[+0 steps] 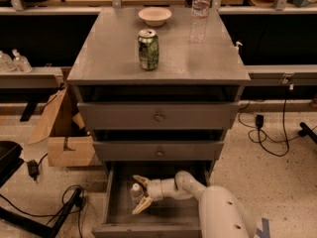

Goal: Pick blue plastic bottle from bottom drawer and place on counter

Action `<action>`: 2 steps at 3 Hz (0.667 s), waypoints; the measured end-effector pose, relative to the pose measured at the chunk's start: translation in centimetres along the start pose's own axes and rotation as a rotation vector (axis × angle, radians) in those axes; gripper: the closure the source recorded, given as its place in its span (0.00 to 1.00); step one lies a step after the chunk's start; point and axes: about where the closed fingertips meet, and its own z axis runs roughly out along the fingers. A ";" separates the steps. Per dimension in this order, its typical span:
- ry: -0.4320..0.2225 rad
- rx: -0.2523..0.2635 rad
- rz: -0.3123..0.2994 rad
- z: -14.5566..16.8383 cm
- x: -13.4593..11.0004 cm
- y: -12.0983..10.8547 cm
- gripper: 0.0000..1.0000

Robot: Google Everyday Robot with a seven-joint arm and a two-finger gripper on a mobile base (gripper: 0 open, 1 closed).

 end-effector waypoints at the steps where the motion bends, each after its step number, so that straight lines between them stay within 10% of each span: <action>1: 0.005 -0.016 -0.015 1.0 0.3 0.3 0.23; 2: 0.003 -0.022 -0.039 1.5 -0.2 0.6 0.46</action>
Offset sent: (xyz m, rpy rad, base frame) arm -0.0081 0.0157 0.0062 0.0014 -0.0649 0.0364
